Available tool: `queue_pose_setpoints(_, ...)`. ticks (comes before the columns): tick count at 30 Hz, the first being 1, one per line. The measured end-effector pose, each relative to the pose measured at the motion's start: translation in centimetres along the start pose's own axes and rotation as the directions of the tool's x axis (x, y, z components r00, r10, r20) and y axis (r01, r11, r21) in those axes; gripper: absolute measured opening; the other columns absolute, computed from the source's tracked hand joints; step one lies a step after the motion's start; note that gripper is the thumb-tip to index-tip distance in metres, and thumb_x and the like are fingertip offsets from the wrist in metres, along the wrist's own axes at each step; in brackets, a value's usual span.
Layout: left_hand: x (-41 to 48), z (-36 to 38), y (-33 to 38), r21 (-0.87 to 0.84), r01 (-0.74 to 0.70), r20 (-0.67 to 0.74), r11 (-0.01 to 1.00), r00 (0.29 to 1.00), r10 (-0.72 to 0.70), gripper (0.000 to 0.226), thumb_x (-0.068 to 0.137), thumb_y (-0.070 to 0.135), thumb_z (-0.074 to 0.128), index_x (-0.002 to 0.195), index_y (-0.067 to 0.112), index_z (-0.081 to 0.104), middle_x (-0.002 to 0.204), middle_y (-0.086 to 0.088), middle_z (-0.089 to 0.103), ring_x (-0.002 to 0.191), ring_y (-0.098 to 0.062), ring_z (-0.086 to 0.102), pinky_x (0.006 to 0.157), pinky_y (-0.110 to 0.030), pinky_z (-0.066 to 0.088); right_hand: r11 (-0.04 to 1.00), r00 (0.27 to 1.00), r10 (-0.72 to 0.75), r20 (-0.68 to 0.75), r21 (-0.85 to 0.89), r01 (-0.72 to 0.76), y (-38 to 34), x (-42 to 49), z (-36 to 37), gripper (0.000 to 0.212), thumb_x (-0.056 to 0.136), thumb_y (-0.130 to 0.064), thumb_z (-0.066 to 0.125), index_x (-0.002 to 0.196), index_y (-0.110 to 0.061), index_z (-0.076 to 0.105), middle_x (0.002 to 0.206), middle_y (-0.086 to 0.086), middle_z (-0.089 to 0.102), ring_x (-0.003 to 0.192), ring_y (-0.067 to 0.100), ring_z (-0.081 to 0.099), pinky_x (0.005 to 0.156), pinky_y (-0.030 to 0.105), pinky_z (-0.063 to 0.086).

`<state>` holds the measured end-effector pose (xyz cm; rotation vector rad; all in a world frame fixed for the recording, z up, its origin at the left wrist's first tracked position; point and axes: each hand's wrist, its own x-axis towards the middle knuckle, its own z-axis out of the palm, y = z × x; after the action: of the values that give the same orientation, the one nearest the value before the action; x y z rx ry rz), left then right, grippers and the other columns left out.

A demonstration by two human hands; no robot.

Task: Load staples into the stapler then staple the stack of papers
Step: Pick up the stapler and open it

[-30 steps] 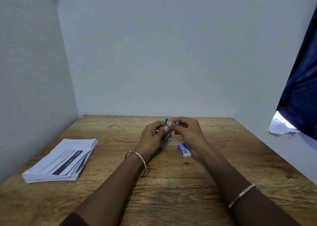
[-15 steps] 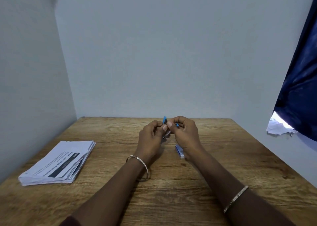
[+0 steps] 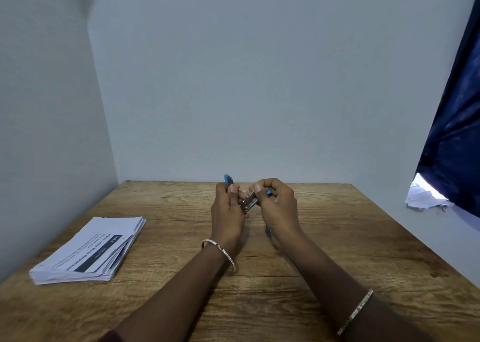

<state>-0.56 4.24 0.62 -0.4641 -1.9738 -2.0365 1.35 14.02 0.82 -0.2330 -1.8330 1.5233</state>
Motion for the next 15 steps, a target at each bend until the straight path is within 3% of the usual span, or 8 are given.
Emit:
queue_pose_setpoints(3,0.2,0.2,0.1,-0.189,0.095,0.029,0.977,0.995,-0.091,0.021,0.107,0.028,0.032,0.105,0.013,0.047,0.101,-0.004,0.066,0.090,-0.018,0.068,0.080,-0.042,0.059,0.999,0.999,0.038,-0.010,0.000,-0.038,-0.3,0.2,-0.2,0.008,0.096,-0.023,0.066,0.092,-0.017,0.070,0.094,0.004,0.075,0.092,0.023,0.072,0.087,0.048,0.059)
queue_pose_setpoints(5,0.7,0.1,0.3,-0.330,0.147,0.040,0.932,0.989,-0.141,0.020,0.108,0.028,0.030,0.104,0.015,0.044,0.106,-0.007,0.065,0.096,-0.016,0.068,0.085,-0.040,0.058,0.992,0.992,0.124,-0.017,0.011,-0.124,-0.4,0.6,-0.6,0.011,0.098,-0.025,0.064,0.097,-0.015,0.069,0.101,0.005,0.072,0.090,0.022,0.071,0.077,0.043,0.063)
queue_pose_setpoints(7,1.2,-0.2,0.3,-0.439,0.194,0.058,0.877,0.980,-0.188,0.018,0.108,0.029,0.030,0.103,0.019,0.044,0.109,-0.007,0.066,0.106,-0.017,0.068,0.091,-0.042,0.056,0.944,0.960,0.274,0.064,0.171,-0.281,-0.6,0.7,-0.8,0.011,0.099,-0.022,0.062,0.101,-0.011,0.066,0.102,0.012,0.072,0.078,0.021,0.073,0.065,0.033,0.063)
queue_pose_setpoints(8,1.4,-0.4,0.3,-0.488,0.225,0.079,0.843,0.974,-0.215,0.018,0.108,0.029,0.031,0.103,0.019,0.045,0.110,-0.008,0.067,0.110,-0.018,0.066,0.094,-0.045,0.054,0.911,0.940,0.322,0.112,0.235,-0.340,-0.7,0.8,-0.9,0.011,0.099,-0.019,0.063,0.101,-0.008,0.065,0.099,0.014,0.072,0.073,0.020,0.074,0.065,0.032,0.063)
queue_pose_setpoints(11,2.1,-1.2,0.3,-0.631,0.353,0.191,0.691,0.934,-0.304,0.020,0.107,0.028,0.037,0.101,0.015,0.050,0.115,-0.016,0.067,0.122,-0.027,0.060,0.104,-0.054,0.047,0.889,0.928,0.342,0.147,0.271,-0.370,-0.6,1.1,-1.2,0.008,0.094,-0.010,0.069,0.095,-0.003,0.065,0.092,0.017,0.072,0.072,0.021,0.075,0.075,0.035,0.064)
queue_pose_setpoints(15,2.7,-2.8,0.5,-0.715,0.524,0.385,0.464,0.848,-0.364,0.051,0.097,0.054,0.047,0.102,0.004,0.061,0.125,-0.028,0.066,0.122,-0.038,0.061,0.105,-0.053,0.045,0.835,0.920,0.367,0.137,0.387,-0.391,-0.9,1.9,-2.3,0.004,0.093,0.002,0.066,0.096,-0.001,0.066,0.086,0.016,0.068,0.071,0.021,0.071,0.068,0.029,0.064)
